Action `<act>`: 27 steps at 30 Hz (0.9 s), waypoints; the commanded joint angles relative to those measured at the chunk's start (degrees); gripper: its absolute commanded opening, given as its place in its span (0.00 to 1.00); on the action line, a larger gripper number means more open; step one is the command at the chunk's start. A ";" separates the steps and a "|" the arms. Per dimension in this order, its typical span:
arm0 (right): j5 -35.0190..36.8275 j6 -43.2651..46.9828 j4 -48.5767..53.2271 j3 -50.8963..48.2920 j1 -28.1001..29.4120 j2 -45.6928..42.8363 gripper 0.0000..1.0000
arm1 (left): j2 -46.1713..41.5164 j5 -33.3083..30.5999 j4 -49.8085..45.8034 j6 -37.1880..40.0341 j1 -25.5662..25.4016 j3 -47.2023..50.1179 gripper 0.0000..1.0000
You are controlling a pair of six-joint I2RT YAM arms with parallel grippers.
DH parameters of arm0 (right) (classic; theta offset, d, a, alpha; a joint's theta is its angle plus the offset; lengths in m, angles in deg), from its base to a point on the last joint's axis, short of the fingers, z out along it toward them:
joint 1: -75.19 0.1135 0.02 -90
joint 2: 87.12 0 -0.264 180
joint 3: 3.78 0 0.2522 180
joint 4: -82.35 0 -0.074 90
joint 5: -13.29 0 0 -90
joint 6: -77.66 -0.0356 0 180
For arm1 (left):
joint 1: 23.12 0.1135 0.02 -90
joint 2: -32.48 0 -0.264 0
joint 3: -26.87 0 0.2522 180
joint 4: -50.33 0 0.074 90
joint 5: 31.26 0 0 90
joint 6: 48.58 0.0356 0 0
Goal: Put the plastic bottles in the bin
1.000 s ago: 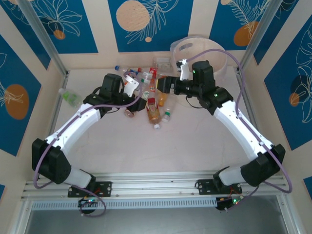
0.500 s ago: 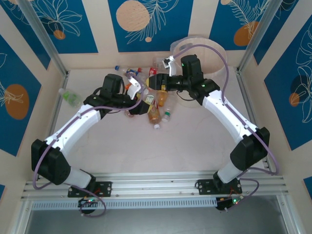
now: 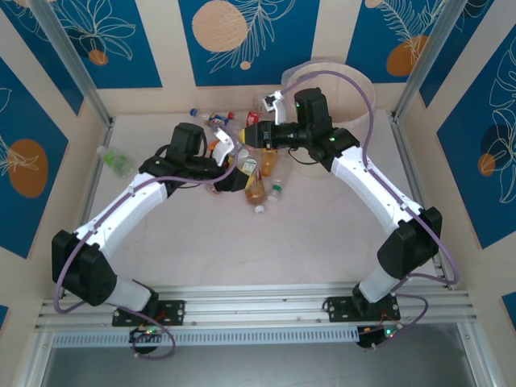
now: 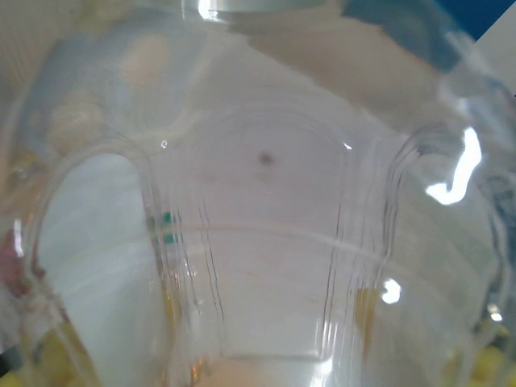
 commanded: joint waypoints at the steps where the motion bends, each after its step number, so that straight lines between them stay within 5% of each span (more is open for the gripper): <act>1: 0.81 -0.51 2.29 1.41 0.78 -0.89 0.17 | -0.23 1.44 1.52 1.78 -0.91 -2.96 0.54; 5: 3.70 -0.74 3.06 1.04 0.70 -1.67 0.07 | 0.33 0.53 2.09 1.04 -0.84 -3.59 0.63; 12: 11.95 0.13 4.83 -0.05 0.28 -4.03 0.00 | 0.86 -4.37 4.21 -1.55 -0.80 -3.61 1.00; 27: 28.16 9.80 12.56 8.75 -3.03 -6.38 0.00 | -3.14 -16.41 4.65 -3.43 -0.36 -2.63 1.00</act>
